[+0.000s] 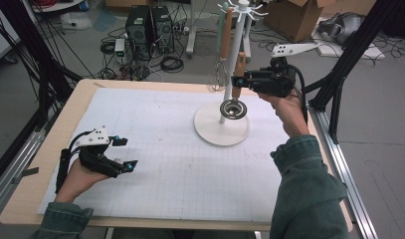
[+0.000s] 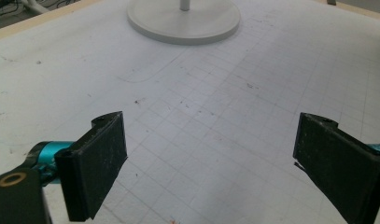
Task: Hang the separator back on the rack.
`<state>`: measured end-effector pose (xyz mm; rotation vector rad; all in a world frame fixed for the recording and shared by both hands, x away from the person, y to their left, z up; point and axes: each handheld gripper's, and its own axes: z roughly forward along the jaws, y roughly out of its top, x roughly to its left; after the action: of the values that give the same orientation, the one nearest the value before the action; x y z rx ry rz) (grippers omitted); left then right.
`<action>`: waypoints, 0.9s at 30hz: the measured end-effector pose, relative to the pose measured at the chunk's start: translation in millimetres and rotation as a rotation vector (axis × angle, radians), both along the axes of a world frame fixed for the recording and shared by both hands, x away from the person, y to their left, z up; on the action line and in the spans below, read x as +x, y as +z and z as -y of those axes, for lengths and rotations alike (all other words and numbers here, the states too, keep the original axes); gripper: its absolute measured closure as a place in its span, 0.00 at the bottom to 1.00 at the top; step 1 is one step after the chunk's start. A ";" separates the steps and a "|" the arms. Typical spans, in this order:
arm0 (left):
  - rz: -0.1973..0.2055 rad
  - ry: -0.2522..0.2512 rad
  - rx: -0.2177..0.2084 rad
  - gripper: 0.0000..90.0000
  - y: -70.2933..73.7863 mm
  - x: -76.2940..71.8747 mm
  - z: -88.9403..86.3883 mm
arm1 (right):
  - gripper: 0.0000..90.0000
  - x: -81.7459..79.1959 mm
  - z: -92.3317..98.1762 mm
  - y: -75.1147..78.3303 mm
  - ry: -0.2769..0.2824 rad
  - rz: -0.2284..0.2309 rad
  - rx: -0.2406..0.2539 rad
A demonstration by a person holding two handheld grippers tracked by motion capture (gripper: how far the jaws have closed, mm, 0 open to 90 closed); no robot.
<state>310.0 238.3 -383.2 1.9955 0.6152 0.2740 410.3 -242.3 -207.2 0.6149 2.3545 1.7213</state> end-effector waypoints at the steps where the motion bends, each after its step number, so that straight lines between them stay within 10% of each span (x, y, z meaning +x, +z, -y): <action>1: 0.000 0.000 0.004 0.11 0.0 0.0 -0.3 | 0.80 0.1 0.1 1.2 -0.001 -0.001 -0.001; 27: 0.002 0.019 -0.009 0.10 1.8 -0.6 -3.8 | 0.80 7.3 -1.4 22.6 -0.025 0.016 -0.007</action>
<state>309.5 242.1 -381.4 1.9815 0.6334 0.2849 417.6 -240.8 -184.7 0.6249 2.3308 1.7010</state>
